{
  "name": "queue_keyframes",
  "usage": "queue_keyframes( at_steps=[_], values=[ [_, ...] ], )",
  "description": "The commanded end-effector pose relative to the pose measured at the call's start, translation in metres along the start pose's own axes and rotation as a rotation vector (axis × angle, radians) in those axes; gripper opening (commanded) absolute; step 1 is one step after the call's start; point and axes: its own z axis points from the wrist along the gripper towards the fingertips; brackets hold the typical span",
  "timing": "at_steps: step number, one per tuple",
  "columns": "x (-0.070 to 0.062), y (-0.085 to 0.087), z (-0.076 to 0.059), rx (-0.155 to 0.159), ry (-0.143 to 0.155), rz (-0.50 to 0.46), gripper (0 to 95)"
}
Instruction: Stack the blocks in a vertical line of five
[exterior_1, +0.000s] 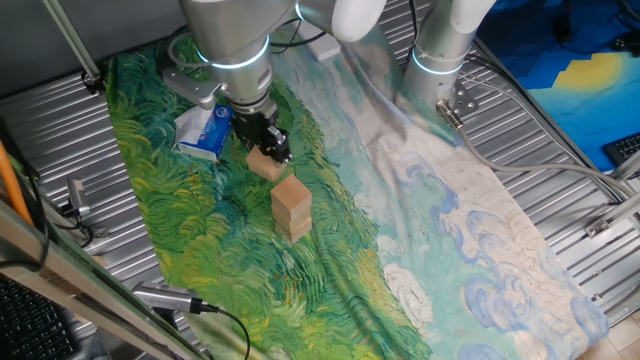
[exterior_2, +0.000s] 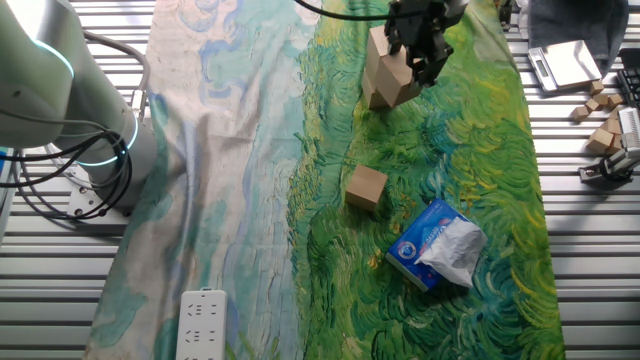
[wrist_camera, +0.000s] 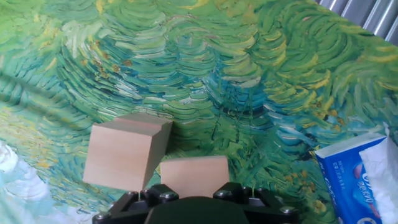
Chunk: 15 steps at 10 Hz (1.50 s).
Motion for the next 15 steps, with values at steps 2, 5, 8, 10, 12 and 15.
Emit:
queue_keyframes(
  at_steps=[2,5,8,10,12,15],
  values=[
    [0.0008,0.0001,-0.0004,0.014,0.068,0.011,0.0],
    [0.0008,0.0001,-0.0004,0.009,0.029,-0.02,0.0],
    [0.0008,0.0001,-0.0004,0.035,-0.021,-0.056,0.0],
    [0.0008,0.0001,-0.0004,0.029,-0.015,-0.045,0.0],
    [0.0008,0.0001,-0.0004,0.026,-0.021,-0.046,0.0],
    [0.0008,0.0001,-0.0004,0.016,-0.026,-0.05,0.0]
  ],
)
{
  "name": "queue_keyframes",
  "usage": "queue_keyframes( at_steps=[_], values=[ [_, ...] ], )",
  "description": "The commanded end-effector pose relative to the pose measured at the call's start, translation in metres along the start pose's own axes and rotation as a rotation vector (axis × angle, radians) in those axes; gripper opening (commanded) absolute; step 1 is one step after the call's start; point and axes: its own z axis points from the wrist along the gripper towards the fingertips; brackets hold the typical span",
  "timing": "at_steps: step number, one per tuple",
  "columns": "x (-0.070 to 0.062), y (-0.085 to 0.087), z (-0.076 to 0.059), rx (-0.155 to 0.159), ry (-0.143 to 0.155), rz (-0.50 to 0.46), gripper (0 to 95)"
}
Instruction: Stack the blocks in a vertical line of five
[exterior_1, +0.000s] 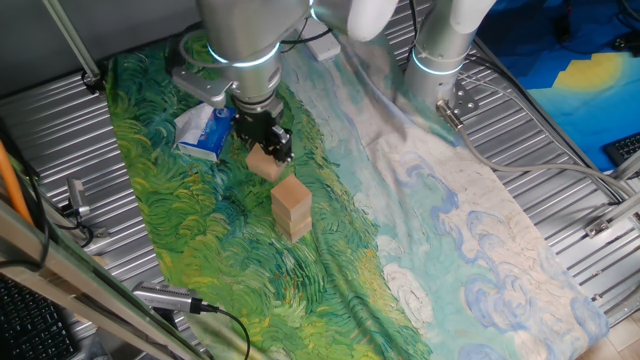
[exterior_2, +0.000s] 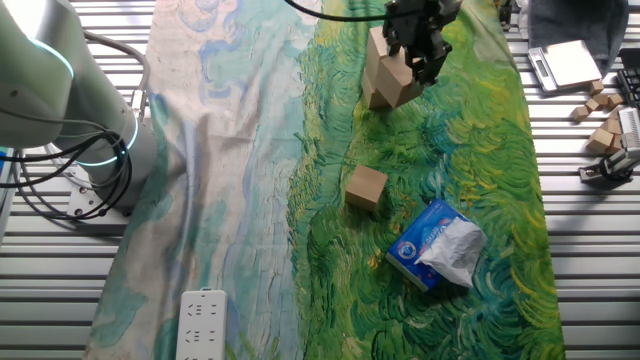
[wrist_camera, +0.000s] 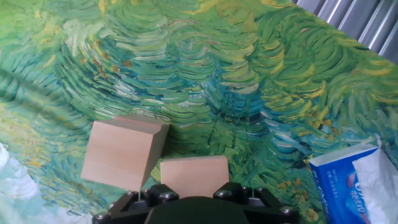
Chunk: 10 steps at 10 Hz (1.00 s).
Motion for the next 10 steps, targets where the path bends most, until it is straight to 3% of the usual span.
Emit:
queue_keyframes(
  at_steps=[1,2,4,6,9,10],
  values=[
    [-0.001,0.0,-0.001,-0.011,-0.002,-0.004,0.0],
    [-0.001,0.0,-0.001,-0.012,-0.002,-0.004,0.0],
    [-0.001,0.004,-0.035,-0.012,0.016,-0.023,0.0],
    [0.002,0.008,-0.055,-0.019,0.015,-0.026,0.0],
    [0.0,0.018,-0.067,-0.042,0.034,0.031,0.0],
    [-0.004,0.022,-0.07,-0.068,0.036,0.087,0.0]
  ],
)
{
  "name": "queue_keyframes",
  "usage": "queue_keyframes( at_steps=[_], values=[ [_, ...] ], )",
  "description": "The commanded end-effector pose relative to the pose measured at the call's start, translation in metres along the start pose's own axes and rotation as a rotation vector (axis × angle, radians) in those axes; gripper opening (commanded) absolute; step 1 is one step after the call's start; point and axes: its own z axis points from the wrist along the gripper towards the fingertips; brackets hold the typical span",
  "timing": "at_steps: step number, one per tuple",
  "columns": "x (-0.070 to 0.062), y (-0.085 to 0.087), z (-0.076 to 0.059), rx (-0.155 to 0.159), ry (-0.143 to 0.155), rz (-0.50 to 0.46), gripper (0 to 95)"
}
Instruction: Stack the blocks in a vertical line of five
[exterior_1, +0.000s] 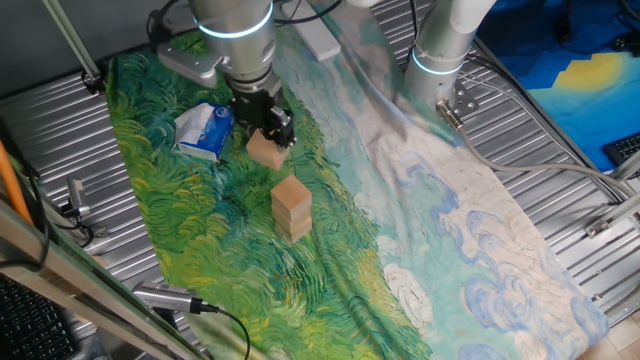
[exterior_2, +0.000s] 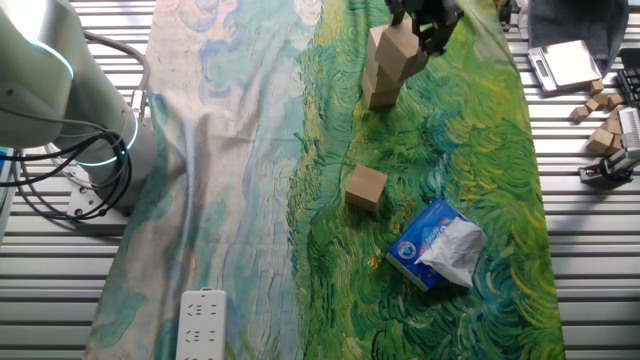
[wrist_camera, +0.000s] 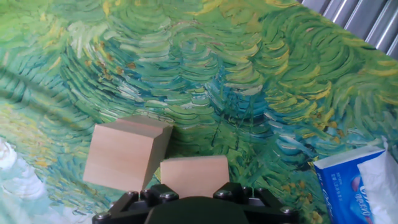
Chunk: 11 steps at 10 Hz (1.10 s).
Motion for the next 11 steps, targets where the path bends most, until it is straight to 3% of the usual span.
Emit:
queue_keyframes(
  at_steps=[1,6,11],
  values=[
    [-0.008,0.009,-0.004,-0.054,0.029,0.121,0.0],
    [-0.014,0.041,0.0,-0.053,0.029,0.203,0.0],
    [-0.022,0.054,0.017,-0.05,0.015,0.218,0.0]
  ],
)
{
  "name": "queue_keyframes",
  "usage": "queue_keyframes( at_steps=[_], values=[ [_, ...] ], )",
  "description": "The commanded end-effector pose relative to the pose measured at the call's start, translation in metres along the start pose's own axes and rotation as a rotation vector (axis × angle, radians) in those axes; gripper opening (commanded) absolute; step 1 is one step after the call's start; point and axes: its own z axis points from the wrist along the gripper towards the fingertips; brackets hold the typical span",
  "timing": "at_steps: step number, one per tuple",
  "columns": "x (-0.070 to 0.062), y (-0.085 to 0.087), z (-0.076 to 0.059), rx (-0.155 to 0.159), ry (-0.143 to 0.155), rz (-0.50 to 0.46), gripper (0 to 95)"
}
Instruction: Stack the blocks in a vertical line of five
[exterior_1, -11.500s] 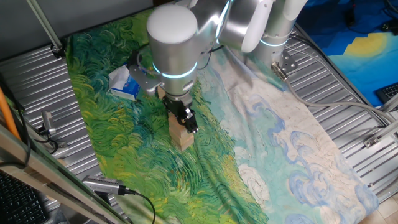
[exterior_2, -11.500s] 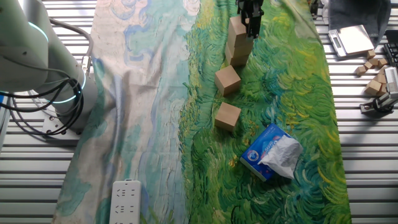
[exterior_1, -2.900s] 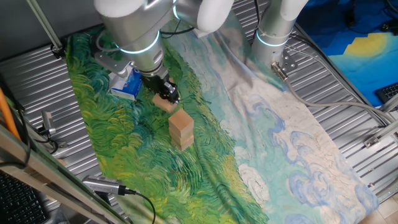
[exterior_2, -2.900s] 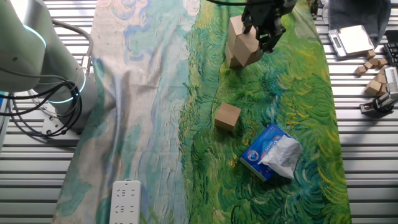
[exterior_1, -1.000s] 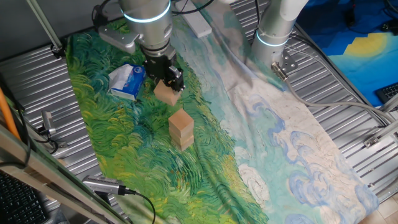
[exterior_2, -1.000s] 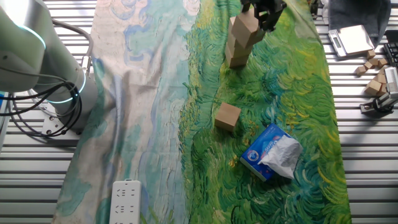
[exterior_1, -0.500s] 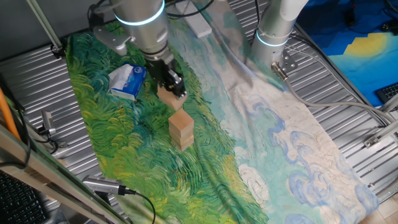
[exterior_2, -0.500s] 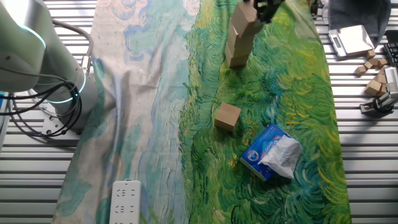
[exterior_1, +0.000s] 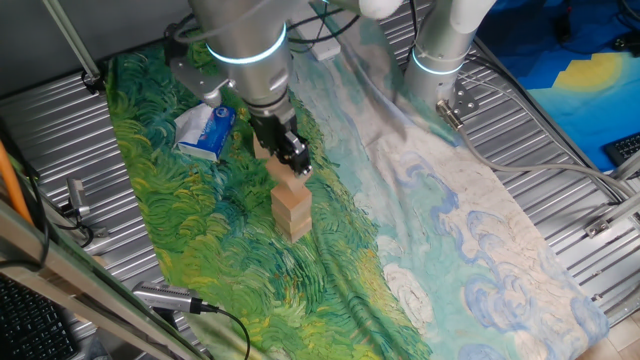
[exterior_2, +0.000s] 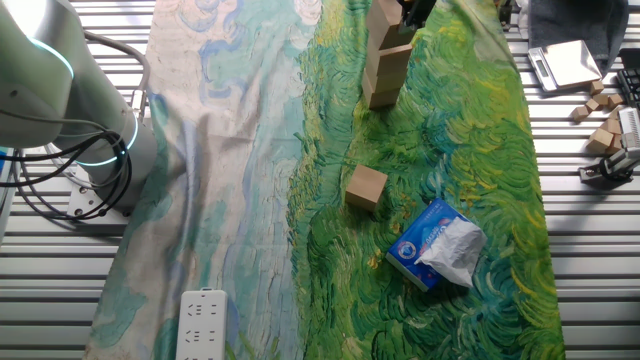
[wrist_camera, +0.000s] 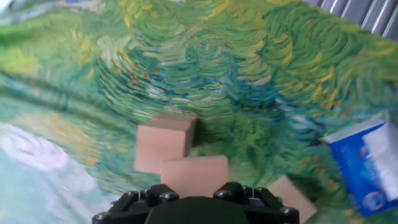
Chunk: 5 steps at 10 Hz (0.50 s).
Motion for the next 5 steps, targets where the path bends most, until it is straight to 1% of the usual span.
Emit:
queue_keyframes(
  at_steps=[1,5],
  values=[
    [-0.0032,0.004,0.0039,0.004,-0.004,0.008,0.0],
    [-0.0096,0.0081,0.0092,0.011,-0.012,0.007,0.0]
  ],
)
